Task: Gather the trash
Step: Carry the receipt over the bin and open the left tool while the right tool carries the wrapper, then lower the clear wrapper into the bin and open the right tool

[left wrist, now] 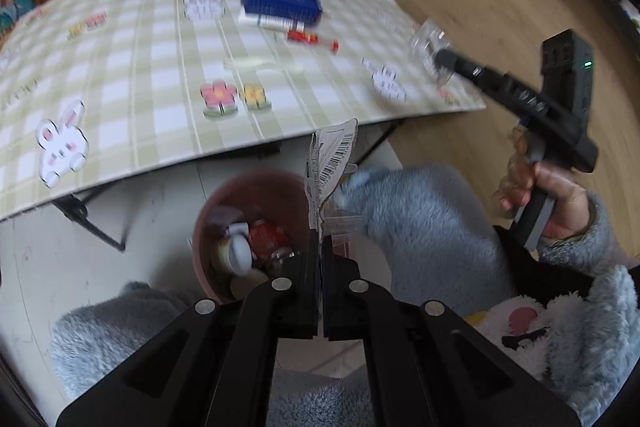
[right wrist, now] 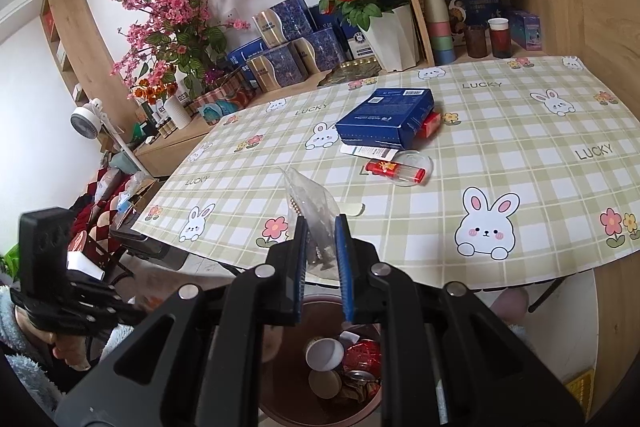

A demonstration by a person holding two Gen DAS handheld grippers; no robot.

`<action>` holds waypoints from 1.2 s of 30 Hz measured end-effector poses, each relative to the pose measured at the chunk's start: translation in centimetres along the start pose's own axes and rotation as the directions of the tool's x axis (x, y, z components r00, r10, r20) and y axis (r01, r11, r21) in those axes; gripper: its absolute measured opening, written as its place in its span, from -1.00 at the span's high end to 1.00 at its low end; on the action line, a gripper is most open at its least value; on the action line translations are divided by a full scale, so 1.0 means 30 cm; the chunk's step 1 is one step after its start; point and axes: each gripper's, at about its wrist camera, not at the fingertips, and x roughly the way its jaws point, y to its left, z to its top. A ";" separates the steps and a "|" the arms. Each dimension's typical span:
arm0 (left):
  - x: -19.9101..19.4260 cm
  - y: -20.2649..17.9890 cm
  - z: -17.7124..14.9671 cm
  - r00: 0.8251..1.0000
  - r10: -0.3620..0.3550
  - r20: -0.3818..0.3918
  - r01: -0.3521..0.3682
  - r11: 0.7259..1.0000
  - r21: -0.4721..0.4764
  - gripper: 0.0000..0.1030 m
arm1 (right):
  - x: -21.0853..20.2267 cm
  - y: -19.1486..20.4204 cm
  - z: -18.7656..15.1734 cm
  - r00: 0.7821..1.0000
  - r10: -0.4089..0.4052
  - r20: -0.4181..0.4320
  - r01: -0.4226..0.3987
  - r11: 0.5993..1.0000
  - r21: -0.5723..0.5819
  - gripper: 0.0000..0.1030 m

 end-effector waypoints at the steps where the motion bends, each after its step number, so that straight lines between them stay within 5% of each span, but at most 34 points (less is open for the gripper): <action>1: 0.030 0.009 0.003 1.000 -0.004 -0.027 0.004 1.000 -0.014 0.98 | 0.002 -0.002 0.000 1.000 0.000 0.000 0.000 1.000 0.003 0.66; 17: 0.407 0.080 0.051 0.961 -0.038 -0.274 0.005 0.993 -0.119 0.96 | 0.042 -0.063 -0.021 0.999 0.002 -0.035 0.000 0.998 0.063 0.66; 18: 0.426 0.076 0.055 0.960 -0.045 -0.276 0.016 0.994 -0.108 0.90 | 0.044 -0.065 -0.020 0.999 0.002 -0.036 0.000 0.998 0.065 0.66; 20: 0.426 0.051 0.065 0.972 -0.003 -0.236 -0.006 0.999 -0.040 0.11 | 0.044 -0.068 -0.023 0.999 0.002 -0.039 0.000 0.998 0.068 0.66; 25: 0.287 0.055 0.105 0.999 0.041 -0.011 -0.042 0.996 -0.081 -0.50 | 0.059 -0.080 -0.043 0.998 -0.002 -0.061 0.007 0.998 0.070 0.66; 28: 0.156 0.054 0.116 0.973 0.151 0.172 -0.133 0.985 -0.111 -0.78 | 0.079 -0.084 -0.064 0.997 0.002 -0.082 0.004 0.997 0.076 0.66; 31: 0.038 0.056 0.093 0.916 0.254 0.310 -0.210 0.963 -0.169 -0.87 | 0.103 -0.077 -0.086 0.994 0.012 -0.111 -0.003 0.997 0.080 0.66; 36: -0.065 0.064 0.065 0.844 0.386 0.373 -0.333 0.922 -0.199 -0.88 | 0.154 -0.030 -0.131 0.984 0.030 -0.174 -0.020 0.998 0.060 0.66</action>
